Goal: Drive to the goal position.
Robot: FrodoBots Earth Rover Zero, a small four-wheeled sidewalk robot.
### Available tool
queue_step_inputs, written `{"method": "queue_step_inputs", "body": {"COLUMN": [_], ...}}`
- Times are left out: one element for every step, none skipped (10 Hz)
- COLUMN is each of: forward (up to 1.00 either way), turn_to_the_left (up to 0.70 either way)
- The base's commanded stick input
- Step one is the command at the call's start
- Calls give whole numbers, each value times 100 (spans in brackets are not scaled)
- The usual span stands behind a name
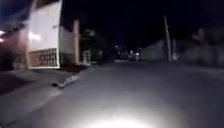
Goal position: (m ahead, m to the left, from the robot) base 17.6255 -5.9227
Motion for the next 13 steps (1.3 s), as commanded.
{"method": "queue_step_inputs", "body": {"forward": [100, 100, 100, 100, 100, 100, 100, 100, 100, 100, 100, 100, 100], "turn_to_the_left": [0, 0, 0, 0, 0, 0, 0, 0, 0, 0, 0, 0, 0]}}
